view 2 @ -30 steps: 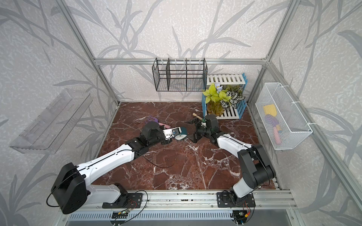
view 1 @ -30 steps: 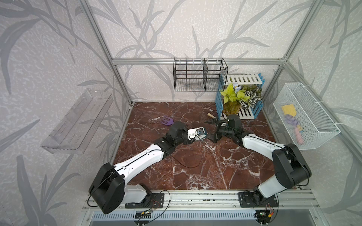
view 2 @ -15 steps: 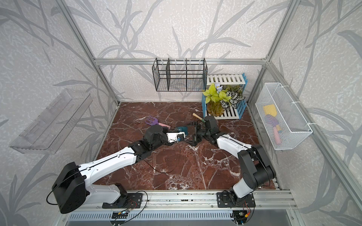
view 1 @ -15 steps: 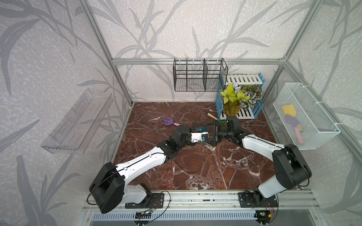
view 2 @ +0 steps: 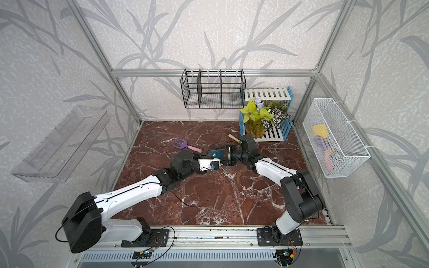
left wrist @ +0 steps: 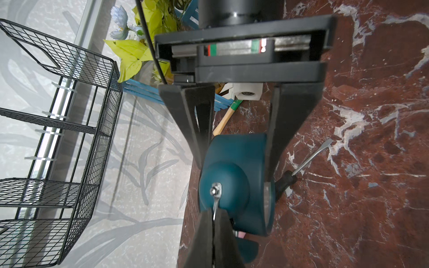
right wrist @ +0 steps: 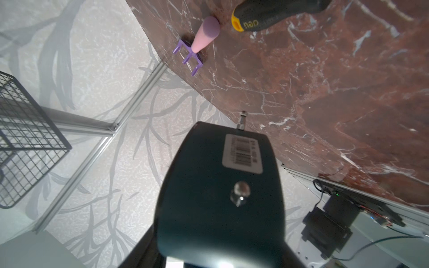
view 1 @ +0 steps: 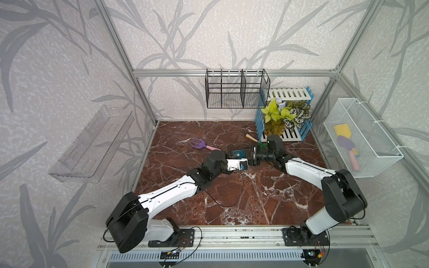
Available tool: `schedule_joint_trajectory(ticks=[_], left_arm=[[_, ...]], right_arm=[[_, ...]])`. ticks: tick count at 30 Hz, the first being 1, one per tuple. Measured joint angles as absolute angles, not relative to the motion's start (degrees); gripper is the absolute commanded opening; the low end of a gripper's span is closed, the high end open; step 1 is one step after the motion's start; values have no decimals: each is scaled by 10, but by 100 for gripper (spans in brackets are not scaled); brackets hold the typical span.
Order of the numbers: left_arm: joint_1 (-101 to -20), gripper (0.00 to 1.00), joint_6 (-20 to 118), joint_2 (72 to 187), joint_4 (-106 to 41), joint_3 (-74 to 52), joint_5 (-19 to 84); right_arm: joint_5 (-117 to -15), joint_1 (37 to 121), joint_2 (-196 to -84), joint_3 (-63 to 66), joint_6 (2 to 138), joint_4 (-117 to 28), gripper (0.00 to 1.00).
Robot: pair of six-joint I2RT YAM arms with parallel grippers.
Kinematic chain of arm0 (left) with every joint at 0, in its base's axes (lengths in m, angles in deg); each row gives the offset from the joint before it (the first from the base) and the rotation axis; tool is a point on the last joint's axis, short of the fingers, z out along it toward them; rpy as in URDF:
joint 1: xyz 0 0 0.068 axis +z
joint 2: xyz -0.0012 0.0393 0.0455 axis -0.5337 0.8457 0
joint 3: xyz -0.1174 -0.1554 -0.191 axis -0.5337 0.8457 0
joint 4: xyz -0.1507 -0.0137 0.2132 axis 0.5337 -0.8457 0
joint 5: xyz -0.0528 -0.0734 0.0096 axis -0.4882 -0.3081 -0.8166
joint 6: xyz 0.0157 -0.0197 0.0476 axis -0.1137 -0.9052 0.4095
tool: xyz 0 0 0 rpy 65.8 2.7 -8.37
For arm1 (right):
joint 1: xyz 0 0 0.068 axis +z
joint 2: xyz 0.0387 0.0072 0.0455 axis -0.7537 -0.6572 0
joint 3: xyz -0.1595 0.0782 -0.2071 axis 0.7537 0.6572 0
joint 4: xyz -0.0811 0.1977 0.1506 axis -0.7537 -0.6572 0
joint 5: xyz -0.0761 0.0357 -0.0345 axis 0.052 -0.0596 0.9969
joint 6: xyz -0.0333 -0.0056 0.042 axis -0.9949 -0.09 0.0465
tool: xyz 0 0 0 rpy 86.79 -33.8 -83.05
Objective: Remove the battery from the alarm
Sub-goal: Pick up the alarm from the center of the board.
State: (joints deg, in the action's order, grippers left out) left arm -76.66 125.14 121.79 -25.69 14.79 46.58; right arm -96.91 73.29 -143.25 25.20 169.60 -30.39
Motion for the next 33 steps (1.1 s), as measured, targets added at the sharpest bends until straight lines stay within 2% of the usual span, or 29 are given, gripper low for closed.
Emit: schedule_joint_trajectory(ticks=[1,2,3,4,5,7,11,14,17,20,24,29,33], left_arm=[[-767,7,1246,1217,-260,148,464],[-767,21,1238,1214,-264,148,462],[-767,49,1229,1211,-270,148,460],[-767,72,1211,1205,-276,148,453],[-767,86,1186,1195,-282,148,444],[-766,96,1128,1166,-289,150,417],[-744,100,926,1068,-250,196,371],[-684,100,703,1000,-183,264,361],[-612,100,458,978,-87,342,357],[-580,100,247,1018,-2,393,340],[-577,100,37,1136,96,378,269],[-596,100,-114,1235,198,302,207],[-622,100,-174,1282,274,242,182]], right_arm=[[-969,733,-1432,252,1695,-304,45],[-970,733,-1432,252,1692,-304,44],[-970,733,-1432,252,1688,-305,44],[-964,734,-1432,252,1684,-307,44],[-961,734,-1432,255,1678,-308,44],[-952,728,-1432,263,1661,-306,44],[-935,704,-1432,281,1583,-284,43],[-913,690,-1425,290,1490,-267,43],[-886,685,-1395,303,1387,-246,43],[-864,687,-1353,319,1307,-200,42],[-851,687,-1318,320,1242,-120,43],[-853,690,-1318,297,1209,-57,43],[-855,696,-1321,282,1202,-41,44]])
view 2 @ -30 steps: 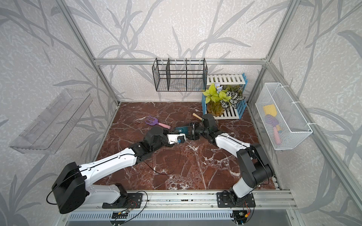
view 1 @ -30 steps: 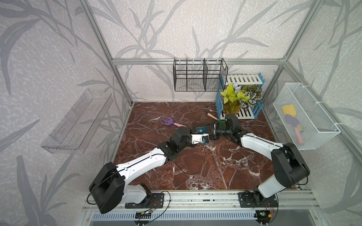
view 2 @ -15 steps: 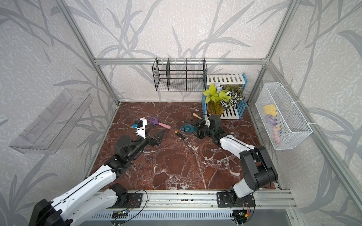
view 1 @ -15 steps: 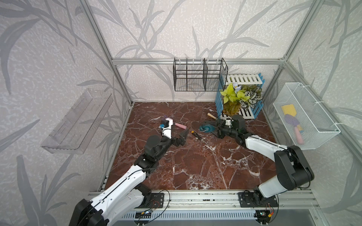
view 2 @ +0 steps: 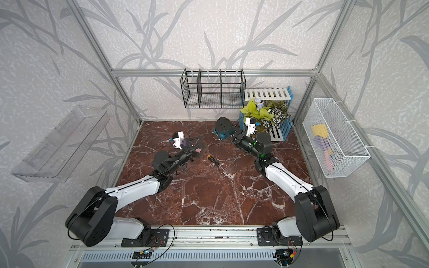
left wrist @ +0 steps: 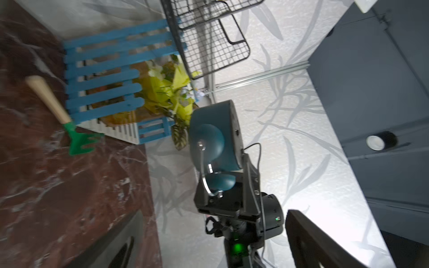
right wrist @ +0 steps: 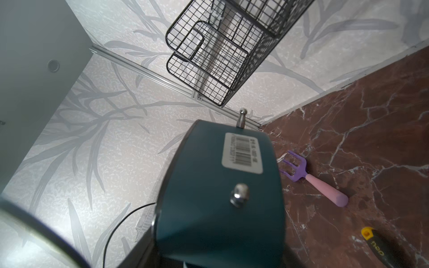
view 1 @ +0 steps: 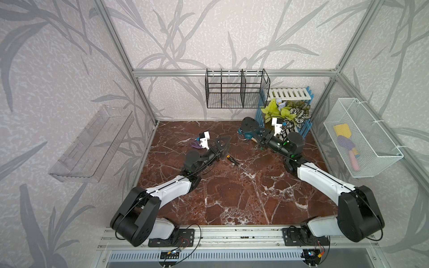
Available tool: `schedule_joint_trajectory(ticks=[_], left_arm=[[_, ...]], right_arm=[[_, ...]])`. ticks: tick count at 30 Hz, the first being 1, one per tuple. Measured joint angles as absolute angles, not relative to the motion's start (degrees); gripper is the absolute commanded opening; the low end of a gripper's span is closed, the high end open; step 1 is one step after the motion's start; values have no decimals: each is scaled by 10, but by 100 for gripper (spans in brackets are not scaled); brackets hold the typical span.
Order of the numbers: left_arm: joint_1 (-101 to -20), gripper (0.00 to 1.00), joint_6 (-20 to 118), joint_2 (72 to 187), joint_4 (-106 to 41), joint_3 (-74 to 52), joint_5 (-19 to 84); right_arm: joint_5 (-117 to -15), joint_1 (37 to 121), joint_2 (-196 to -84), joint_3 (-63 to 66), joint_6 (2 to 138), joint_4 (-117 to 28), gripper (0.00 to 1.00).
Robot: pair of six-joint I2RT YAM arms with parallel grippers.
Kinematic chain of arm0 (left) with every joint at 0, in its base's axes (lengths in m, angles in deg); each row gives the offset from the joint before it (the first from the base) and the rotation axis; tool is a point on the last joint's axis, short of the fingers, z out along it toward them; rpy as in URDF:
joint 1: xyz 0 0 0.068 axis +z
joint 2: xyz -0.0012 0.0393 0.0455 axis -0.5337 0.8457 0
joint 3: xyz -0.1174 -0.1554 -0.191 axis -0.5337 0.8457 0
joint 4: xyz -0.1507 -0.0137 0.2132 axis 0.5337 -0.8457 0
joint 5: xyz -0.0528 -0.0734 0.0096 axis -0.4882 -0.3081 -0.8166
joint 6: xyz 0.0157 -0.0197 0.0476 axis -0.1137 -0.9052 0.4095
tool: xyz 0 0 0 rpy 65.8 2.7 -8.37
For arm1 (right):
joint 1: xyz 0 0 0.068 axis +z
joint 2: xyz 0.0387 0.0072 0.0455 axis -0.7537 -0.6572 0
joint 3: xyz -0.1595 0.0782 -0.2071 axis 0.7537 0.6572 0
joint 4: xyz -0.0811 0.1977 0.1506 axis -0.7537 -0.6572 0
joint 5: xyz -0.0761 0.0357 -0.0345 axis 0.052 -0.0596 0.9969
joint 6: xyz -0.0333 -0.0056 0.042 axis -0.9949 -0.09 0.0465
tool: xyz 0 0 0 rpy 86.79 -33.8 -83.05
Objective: Remove the battery from the alarm
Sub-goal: Pick up the alarm from the center of the board.
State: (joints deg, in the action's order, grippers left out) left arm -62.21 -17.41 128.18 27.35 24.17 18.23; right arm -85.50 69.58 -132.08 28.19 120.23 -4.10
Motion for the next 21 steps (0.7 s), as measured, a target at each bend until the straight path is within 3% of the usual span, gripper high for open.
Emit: schedule_joint_trajectory(ticks=[16,21], left_arm=[[-646,100,-271,1404,401,153,176],[-647,92,-284,1426,415,134,189]], right_arm=[[-860,721,-1321,261,1202,-23,45],[-860,726,-1322,261,1202,-23,45]])
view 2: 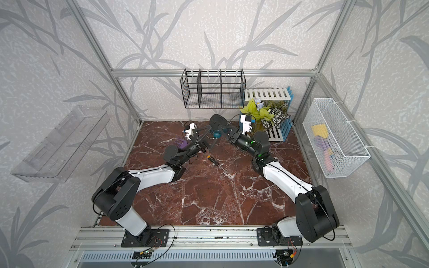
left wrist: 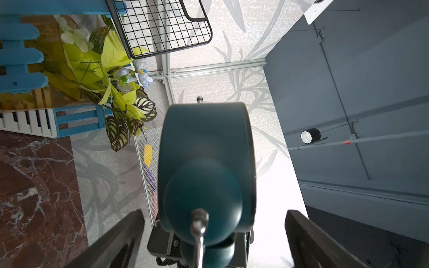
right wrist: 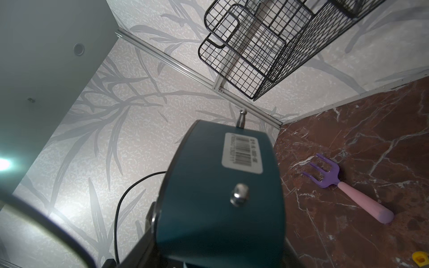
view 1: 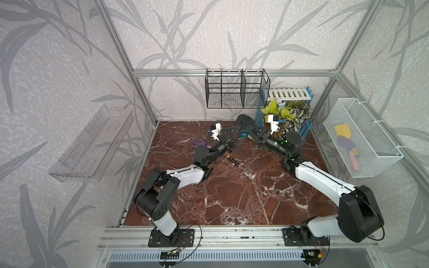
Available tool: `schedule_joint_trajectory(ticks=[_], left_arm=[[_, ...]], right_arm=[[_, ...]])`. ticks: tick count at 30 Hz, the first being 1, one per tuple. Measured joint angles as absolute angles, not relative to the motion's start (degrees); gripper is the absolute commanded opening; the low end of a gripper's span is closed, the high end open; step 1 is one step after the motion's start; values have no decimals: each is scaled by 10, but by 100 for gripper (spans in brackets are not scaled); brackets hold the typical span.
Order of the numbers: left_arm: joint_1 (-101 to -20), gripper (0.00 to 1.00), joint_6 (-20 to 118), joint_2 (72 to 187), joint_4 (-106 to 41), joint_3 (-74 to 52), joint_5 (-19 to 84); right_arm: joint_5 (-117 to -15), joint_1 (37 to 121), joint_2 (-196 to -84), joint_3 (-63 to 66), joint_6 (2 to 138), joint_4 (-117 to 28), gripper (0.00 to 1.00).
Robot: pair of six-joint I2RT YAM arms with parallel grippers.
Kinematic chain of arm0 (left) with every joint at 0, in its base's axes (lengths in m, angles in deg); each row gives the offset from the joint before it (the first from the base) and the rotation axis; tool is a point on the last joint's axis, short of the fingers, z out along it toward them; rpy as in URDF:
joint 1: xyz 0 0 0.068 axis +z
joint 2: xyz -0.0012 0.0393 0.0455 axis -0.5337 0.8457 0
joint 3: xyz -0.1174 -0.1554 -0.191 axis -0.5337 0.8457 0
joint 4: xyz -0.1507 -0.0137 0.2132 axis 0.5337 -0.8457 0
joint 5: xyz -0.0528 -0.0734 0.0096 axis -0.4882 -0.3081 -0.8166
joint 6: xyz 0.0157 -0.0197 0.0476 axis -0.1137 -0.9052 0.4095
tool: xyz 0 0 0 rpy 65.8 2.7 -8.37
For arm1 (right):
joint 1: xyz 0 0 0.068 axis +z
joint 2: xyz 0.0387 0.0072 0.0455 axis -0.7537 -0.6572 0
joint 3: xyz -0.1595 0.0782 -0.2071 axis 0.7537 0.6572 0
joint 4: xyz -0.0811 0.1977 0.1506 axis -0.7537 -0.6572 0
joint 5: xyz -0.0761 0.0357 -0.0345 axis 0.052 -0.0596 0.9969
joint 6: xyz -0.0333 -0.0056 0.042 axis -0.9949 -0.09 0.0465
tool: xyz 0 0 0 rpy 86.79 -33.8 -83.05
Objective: Remove the battery from the alarm
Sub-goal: Pick up the alarm from the center of the board.
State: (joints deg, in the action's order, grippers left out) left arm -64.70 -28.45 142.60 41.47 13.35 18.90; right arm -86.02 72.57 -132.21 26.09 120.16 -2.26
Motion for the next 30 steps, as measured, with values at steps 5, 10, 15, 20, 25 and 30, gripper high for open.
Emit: schedule_joint_trajectory(ticks=[5,10,15,20,25,30], left_arm=[[-648,72,-296,1448,424,119,195],[-648,57,-303,1459,436,111,198],[-648,39,-308,1472,453,108,199],[-646,25,-310,1478,454,109,199],[-617,19,-276,1477,448,137,172],[-572,14,-127,1457,296,146,75]], right_arm=[[-860,727,-1324,261,1202,-23,46],[-861,731,-1328,261,1203,-24,48],[-856,732,-1328,260,1199,-31,56],[-837,733,-1310,262,1172,-74,99],[-795,710,-1219,307,1079,-170,99],[-829,593,-1164,328,982,-276,90]])
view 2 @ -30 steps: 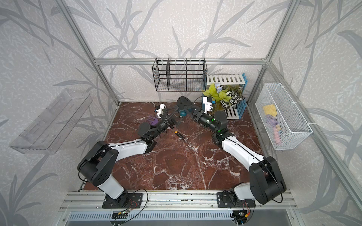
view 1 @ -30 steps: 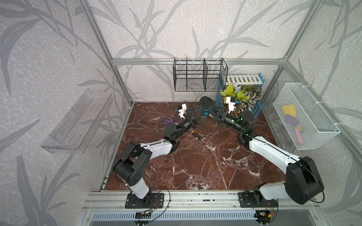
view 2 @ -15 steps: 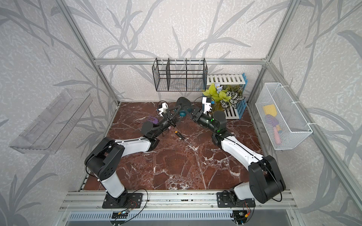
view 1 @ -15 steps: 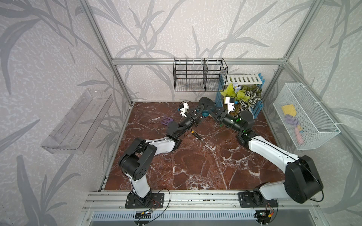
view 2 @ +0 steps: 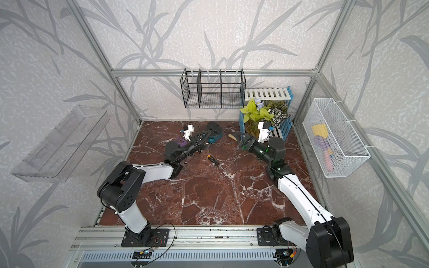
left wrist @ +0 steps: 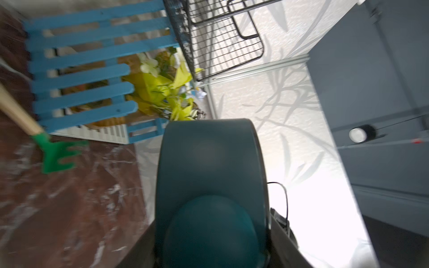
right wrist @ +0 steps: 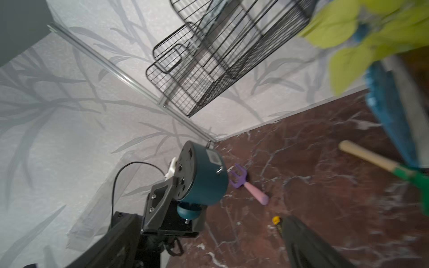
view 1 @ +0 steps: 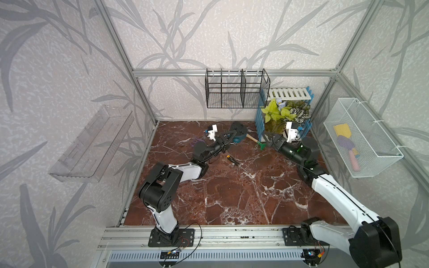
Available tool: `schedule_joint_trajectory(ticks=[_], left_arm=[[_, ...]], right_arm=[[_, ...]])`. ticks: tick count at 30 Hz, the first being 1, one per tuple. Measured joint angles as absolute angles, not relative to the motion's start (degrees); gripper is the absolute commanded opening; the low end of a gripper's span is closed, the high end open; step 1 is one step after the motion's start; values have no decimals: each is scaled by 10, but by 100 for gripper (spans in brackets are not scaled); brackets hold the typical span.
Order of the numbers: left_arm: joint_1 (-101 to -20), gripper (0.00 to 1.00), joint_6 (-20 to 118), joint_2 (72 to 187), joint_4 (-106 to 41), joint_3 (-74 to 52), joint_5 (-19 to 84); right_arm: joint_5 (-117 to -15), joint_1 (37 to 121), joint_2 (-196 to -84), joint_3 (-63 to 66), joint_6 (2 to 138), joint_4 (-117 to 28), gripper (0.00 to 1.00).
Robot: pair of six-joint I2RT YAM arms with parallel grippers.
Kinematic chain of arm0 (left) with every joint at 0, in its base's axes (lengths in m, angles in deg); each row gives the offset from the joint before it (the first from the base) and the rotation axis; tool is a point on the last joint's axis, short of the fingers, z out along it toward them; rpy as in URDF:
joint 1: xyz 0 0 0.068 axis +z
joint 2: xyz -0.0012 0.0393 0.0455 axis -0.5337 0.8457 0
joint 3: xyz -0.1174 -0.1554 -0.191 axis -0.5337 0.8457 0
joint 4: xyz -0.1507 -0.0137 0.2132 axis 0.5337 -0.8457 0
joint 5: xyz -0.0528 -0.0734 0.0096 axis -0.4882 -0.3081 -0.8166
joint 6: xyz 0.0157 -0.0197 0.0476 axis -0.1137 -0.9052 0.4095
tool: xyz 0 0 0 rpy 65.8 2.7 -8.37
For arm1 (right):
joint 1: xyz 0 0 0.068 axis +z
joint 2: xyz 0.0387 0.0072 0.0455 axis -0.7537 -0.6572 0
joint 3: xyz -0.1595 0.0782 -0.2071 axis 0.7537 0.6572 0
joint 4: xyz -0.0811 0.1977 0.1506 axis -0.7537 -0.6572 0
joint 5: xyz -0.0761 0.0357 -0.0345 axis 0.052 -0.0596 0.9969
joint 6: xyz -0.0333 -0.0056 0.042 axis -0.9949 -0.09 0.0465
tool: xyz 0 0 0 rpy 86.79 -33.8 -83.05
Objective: Remove the battery from the alarm
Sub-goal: Pick up the alarm from the center of the board, then remove the cover from the alarm.
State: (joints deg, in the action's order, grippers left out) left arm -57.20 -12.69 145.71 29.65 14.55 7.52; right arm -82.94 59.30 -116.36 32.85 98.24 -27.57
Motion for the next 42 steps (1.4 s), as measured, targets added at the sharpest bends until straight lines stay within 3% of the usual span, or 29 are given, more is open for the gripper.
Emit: schedule_joint_trajectory(ticks=[4,9,14,21,42], left_arm=[[-572,13,23,1449,138,145,-19],[-578,12,168,1448,-34,129,-113],[-578,11,246,1447,-114,93,-153],[-577,11,270,1445,-131,87,-172],[-576,11,255,1442,-124,88,-183]], right_arm=[[-901,568,-1225,198,846,-480,72],[-935,623,-1295,101,679,-656,70],[-919,673,-1317,101,595,-756,58],[-882,685,-1334,101,557,-807,42],[-810,713,-1367,98,635,-772,29]])
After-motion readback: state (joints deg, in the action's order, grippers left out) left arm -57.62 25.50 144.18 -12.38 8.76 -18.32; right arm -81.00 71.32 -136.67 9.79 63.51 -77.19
